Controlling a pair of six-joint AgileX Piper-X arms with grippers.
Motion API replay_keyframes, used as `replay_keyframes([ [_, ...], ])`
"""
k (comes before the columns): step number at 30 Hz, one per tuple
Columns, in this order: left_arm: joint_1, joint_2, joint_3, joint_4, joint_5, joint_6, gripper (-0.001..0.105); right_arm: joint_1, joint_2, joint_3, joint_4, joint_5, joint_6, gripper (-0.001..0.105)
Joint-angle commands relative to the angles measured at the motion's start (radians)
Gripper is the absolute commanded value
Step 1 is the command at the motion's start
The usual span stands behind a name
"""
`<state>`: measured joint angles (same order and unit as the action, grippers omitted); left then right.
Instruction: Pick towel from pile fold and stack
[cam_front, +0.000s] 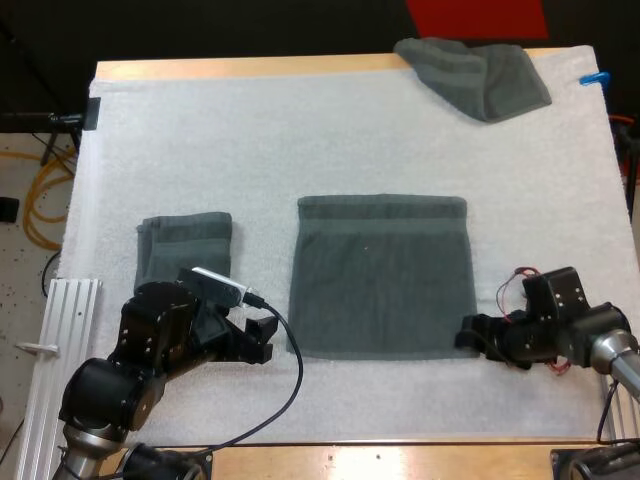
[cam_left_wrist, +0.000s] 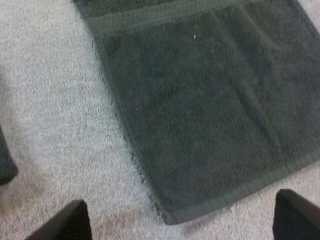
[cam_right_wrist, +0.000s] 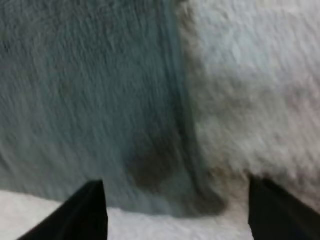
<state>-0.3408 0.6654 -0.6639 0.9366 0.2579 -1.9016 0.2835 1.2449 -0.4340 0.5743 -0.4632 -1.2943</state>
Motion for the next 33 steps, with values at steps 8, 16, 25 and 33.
replay_keyframes([
  [8,-0.005,-0.005,-0.002,-0.008,0.008,-0.009,0.072,0.001,0.046,0.006,-0.038,-0.013,-0.003,0.037],
  [16,-0.005,0.015,0.002,-0.020,0.091,-0.009,0.072,0.001,0.046,0.006,-0.059,0.017,-0.013,0.000],
  [25,-0.005,0.209,0.056,-0.136,0.209,-0.107,0.072,0.001,0.043,0.006,-0.059,0.048,-0.049,0.000],
  [33,-0.005,0.530,0.056,-0.179,0.240,-0.160,0.072,0.001,0.042,0.006,-0.059,0.048,-0.049,0.000],
])
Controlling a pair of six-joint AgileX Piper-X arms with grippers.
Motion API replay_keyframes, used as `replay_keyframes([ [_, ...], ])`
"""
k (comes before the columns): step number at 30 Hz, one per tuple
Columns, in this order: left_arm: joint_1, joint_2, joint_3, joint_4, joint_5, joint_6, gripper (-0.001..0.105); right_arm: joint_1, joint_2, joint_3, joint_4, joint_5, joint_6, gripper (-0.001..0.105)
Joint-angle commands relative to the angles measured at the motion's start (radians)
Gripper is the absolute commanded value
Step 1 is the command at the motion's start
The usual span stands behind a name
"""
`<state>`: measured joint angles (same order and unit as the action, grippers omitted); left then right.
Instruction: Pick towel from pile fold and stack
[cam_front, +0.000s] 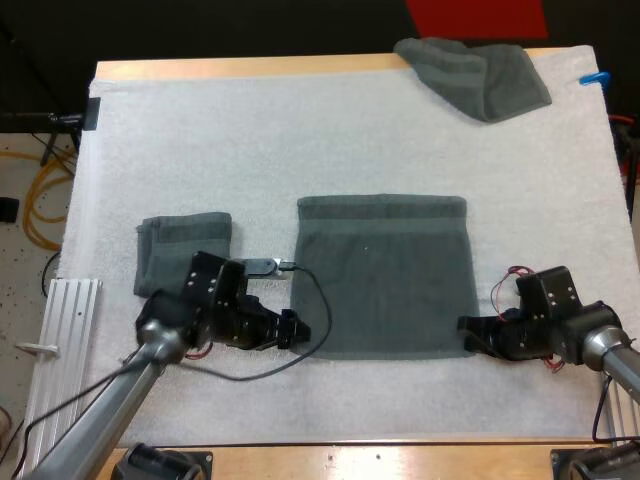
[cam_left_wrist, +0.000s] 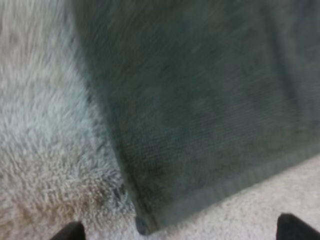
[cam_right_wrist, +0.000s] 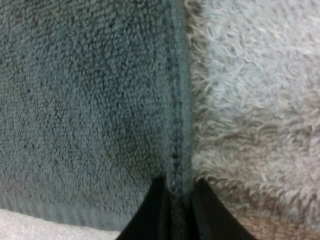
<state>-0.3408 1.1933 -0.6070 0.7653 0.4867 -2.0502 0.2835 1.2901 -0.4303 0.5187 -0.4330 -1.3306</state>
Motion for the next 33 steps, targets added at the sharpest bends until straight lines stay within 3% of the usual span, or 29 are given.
replay_keyframes([
  [1,-0.005,0.025,-0.001,-0.024,0.035,-0.012,0.072,0.001,-0.003,0.002,-0.004,0.018,-0.012,0.000],
  [3,-0.005,0.090,-0.001,-0.076,0.132,-0.017,0.072,0.001,-0.003,0.002,-0.004,0.018,-0.012,0.000],
  [5,-0.005,0.137,-0.001,-0.106,0.182,-0.040,0.072,0.001,-0.003,0.002,-0.004,0.018,-0.012,0.000],
  [14,-0.005,0.224,-0.001,-0.131,0.184,-0.063,0.072,0.001,-0.003,0.002,-0.009,0.018,-0.012,0.000],
  [23,-0.024,0.224,-0.001,-0.125,0.014,-0.063,0.064,0.001,-0.003,0.002,-0.012,0.018,-0.012,0.000],
  [33,-0.168,0.271,-0.001,-0.145,0.019,-0.063,0.063,0.001,-0.003,0.002,-0.015,0.016,-0.012,0.000],
])
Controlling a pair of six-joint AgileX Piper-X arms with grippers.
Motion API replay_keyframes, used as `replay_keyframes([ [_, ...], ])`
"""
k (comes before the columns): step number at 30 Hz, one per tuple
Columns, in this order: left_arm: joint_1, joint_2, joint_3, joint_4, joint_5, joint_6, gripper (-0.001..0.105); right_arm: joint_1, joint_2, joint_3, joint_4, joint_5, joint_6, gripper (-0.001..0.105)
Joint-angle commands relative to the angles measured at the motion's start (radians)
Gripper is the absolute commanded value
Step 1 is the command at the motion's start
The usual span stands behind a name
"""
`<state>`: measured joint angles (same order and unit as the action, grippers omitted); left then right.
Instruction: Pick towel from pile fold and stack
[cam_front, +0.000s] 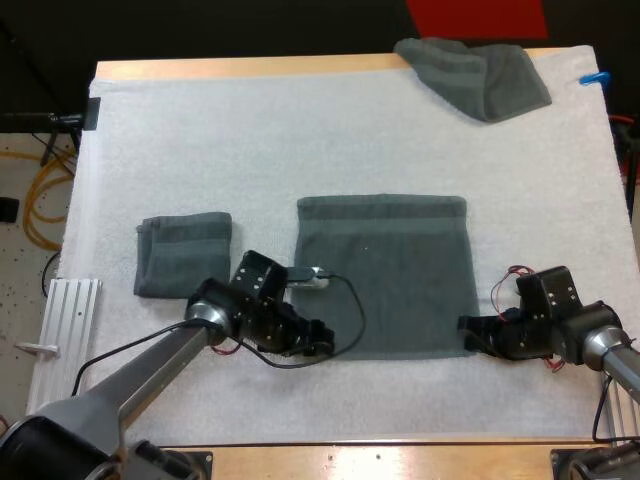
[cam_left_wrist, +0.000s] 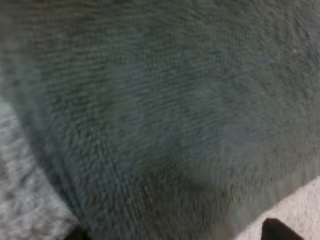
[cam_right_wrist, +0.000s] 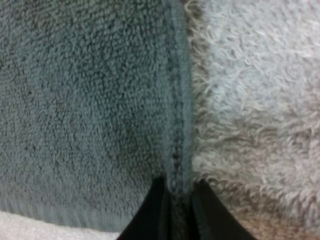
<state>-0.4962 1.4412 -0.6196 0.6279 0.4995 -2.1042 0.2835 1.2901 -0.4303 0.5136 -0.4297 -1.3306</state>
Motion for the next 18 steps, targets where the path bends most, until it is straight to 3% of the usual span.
replay_keyframes([
  [1,-0.021,0.032,0.012,-0.010,0.004,-0.009,0.061,0.001,-0.003,0.002,-0.010,0.010,-0.012,0.000],
  [4,-0.036,0.044,0.012,-0.011,-0.025,-0.022,0.039,0.001,-0.003,0.002,-0.010,-0.001,-0.012,0.000],
  [6,-0.036,0.043,0.005,-0.003,-0.041,-0.023,0.013,0.001,-0.003,0.002,-0.010,-0.001,-0.012,0.000],
  [8,-0.036,0.039,-0.001,-0.002,-0.057,-0.023,0.001,0.001,-0.003,0.002,-0.010,-0.001,-0.012,0.000],
  [13,-0.036,-0.011,-0.018,0.015,-0.044,-0.023,0.000,0.001,-0.044,0.002,0.017,-0.001,-0.012,0.000],
  [18,-0.036,-0.152,-0.016,0.138,-0.030,-0.001,0.000,0.002,-0.220,0.002,0.171,-0.001,0.005,0.000],
])
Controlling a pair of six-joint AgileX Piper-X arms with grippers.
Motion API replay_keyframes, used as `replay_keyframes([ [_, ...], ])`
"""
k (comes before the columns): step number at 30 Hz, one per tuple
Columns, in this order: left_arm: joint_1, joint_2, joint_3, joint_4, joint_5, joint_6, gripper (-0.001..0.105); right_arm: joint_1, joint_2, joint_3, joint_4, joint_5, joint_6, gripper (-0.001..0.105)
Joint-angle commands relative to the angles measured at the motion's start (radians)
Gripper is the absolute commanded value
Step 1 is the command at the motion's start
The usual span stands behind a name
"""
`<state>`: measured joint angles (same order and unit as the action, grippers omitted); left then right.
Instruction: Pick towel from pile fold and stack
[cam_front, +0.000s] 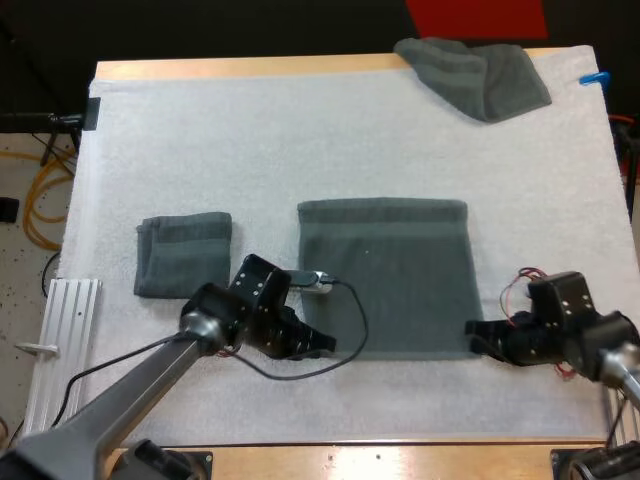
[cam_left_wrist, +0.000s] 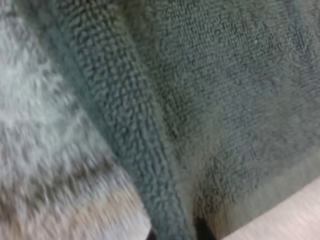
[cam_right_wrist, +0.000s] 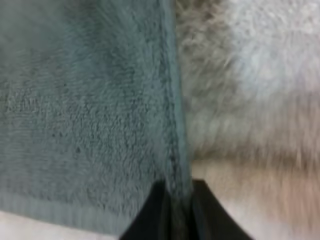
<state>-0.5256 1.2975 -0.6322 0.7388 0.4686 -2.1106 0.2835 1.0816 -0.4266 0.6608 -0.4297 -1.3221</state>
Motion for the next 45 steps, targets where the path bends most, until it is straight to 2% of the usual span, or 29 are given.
replay_keyframes([
  [1,-0.007,-0.033,0.000,0.041,-0.001,0.007,0.000,0.002,-0.037,-0.001,0.045,-0.001,0.002,0.000],
  [5,-0.005,-0.102,0.026,0.011,-0.024,-0.005,0.000,0.002,-0.177,-0.001,0.082,-0.001,0.054,0.000],
  [9,0.020,-0.095,0.028,-0.087,0.018,-0.025,0.000,0.002,-0.207,-0.001,0.000,-0.001,0.126,0.000],
  [16,0.154,0.000,0.024,-0.334,0.129,-0.129,0.000,-0.001,-0.070,-0.001,-0.354,0.000,0.348,0.000],
  [22,0.251,0.112,0.017,-0.504,0.233,-0.177,0.000,-0.001,0.089,-0.001,-0.531,0.030,0.442,0.000],
  [27,0.290,0.188,0.017,-0.617,0.247,-0.197,0.000,-0.001,0.173,-0.001,-0.651,0.121,0.487,0.000],
  [31,0.303,0.228,0.017,-0.680,0.247,-0.197,0.000,-0.001,0.224,-0.001,-0.722,0.149,0.489,0.000],
  [37,0.303,0.283,0.008,-0.753,0.247,-0.197,0.000,-0.001,0.236,-0.001,-0.732,0.281,0.489,0.000],
  [45,0.303,0.345,-0.037,-0.764,0.237,-0.197,0.000,-0.001,0.236,-0.001,-0.731,0.297,0.445,0.000],
])
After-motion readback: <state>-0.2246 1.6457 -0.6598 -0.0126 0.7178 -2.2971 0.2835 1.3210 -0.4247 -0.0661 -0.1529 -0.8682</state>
